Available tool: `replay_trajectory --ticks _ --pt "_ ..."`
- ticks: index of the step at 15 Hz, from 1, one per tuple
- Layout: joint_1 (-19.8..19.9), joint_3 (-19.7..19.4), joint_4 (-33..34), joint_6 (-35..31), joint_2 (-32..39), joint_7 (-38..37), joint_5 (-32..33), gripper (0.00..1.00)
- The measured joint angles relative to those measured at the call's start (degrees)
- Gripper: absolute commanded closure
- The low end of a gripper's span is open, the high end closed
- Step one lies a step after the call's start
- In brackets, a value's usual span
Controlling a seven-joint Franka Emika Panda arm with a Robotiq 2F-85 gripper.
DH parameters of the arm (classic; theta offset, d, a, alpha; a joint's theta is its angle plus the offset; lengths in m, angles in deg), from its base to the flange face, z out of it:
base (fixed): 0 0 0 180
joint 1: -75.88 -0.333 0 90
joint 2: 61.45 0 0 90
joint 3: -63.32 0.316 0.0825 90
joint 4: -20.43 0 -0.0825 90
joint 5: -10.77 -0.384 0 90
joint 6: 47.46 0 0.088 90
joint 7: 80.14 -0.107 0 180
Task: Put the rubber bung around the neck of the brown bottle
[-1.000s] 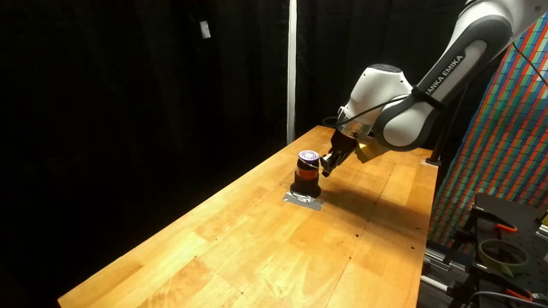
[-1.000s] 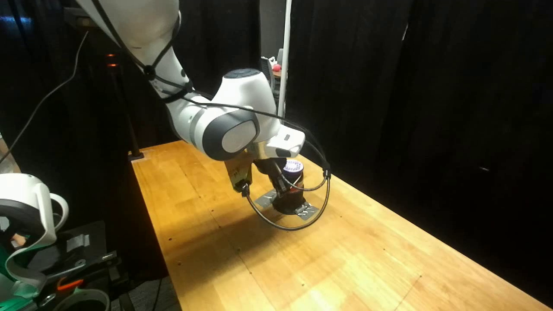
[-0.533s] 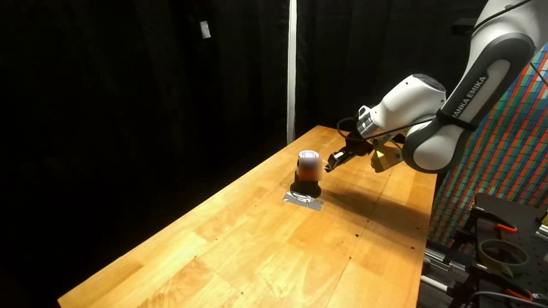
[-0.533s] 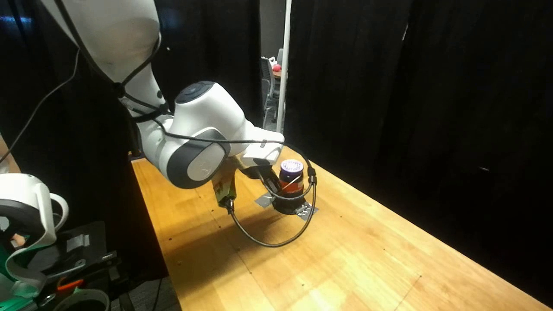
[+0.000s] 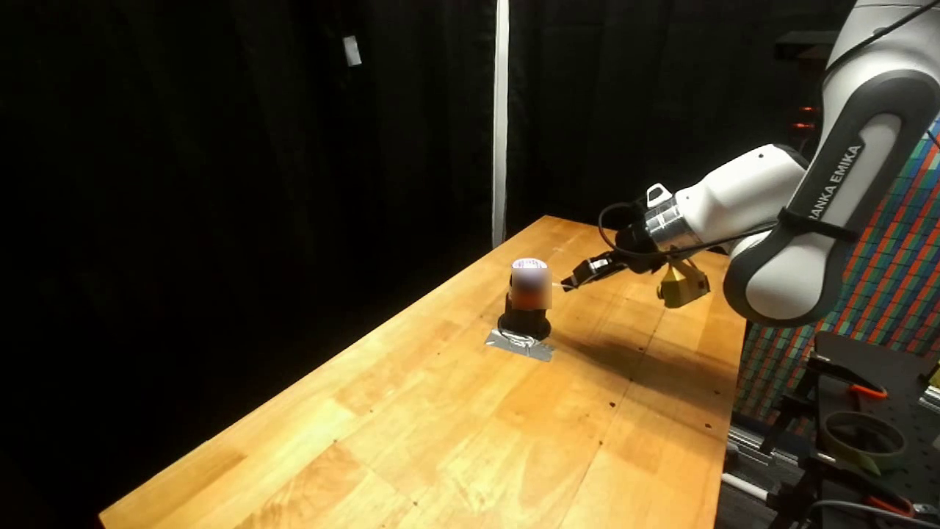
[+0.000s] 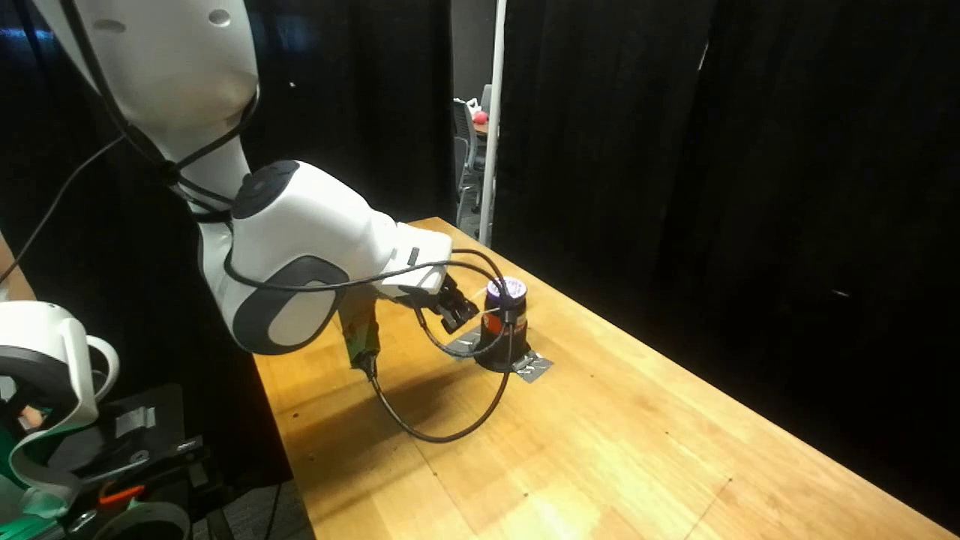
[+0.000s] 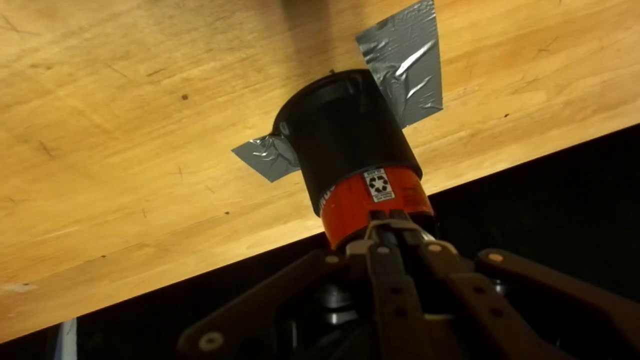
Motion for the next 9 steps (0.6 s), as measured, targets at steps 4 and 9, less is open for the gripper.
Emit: replay_trajectory --ticks 4,9 --pt "2.59 1.91 -1.68 -7.06 1.02 0.0 0.0 0.92" --pt "4.62 3.52 -2.25 -16.41 3.94 -0.83 1.16 0.92"
